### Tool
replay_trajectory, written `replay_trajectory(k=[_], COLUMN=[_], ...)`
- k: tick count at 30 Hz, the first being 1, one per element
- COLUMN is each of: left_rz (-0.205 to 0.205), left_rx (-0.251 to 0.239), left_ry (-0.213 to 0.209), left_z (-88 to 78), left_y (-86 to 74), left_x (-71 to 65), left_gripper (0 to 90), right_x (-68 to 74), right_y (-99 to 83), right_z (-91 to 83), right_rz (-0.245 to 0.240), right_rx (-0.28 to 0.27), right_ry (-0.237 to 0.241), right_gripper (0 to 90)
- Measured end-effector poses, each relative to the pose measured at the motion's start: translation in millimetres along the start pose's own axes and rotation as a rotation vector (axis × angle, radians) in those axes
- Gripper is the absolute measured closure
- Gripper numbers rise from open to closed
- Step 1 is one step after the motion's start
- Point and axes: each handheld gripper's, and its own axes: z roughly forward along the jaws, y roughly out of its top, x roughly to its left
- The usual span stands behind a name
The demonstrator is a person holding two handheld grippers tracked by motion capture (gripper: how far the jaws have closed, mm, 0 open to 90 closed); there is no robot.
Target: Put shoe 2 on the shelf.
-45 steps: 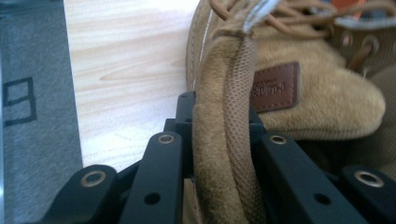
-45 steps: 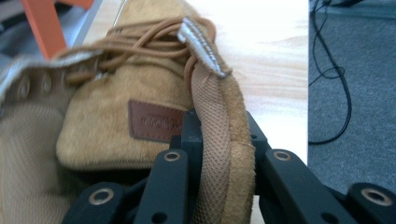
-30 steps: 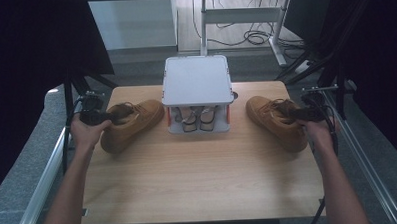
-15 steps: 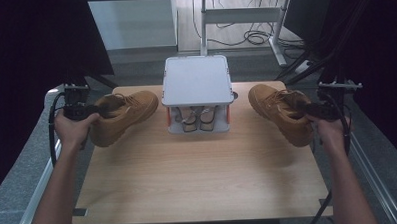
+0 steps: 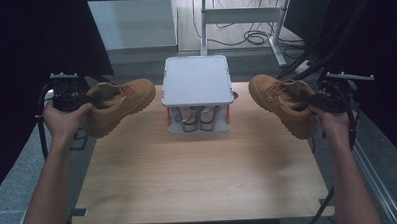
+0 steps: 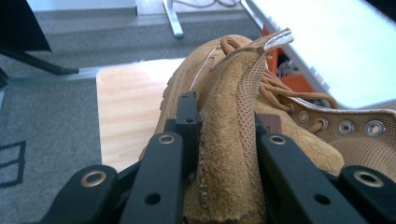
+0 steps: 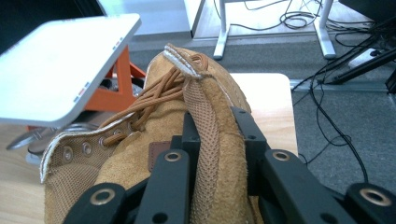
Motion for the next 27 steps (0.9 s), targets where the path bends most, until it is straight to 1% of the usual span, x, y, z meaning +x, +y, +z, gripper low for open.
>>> replay_trajectory(k=[3, 7, 13, 15, 19, 22, 24, 27], left_rz=[-0.005, -0.004, 0.003, -0.002, -0.011, -0.011, -0.008, -0.02], left_rx=[-0.027, -0.05, -0.105, -0.117, -0.125, -0.131, -0.136, -0.144], left_ry=[-0.006, -0.008, 0.002, 0.003, -0.012, -0.018, -0.025, -0.046], left_z=[-5.2, -11.1, -17.5, -19.0, -19.7, -18.3, -17.7, -15.1], left_y=[7.5, 15.6, 24.8, 28.0, 36.6, 43.7, 49.3, 56.3], left_x=[-0.8, -3.8, -10.0, -11.0, -14.3, -22.2, -29.4, -36.1], left_gripper=[76.8, 76.8, 76.8, 76.8, 76.7, 76.7, 76.6, 76.5], right_x=[0.6, 4.7, 12.6, 14.9, 20.6, 26.9, 33.8, 41.1], right_y=[4.2, 10.9, 20.3, 23.4, 32.0, 39.0, 44.4, 50.6], right_z=[-2.2, -6.6, -12.4, -14.2, -16.7, -16.1, -14.8, -12.2], right_rz=[0.009, 0.011, 0.009, 0.012, 0.024, 0.021, 0.021, 0.027], right_rx=[-0.021, -0.05, -0.081, -0.091, -0.11, -0.119, -0.127, -0.139], right_ry=[0.0, -0.008, -0.013, -0.009, 0.002, 0.001, 0.001, 0.003], right_gripper=[77.7, 77.7, 77.7, 77.6, 77.6, 77.5, 77.4, 77.3])
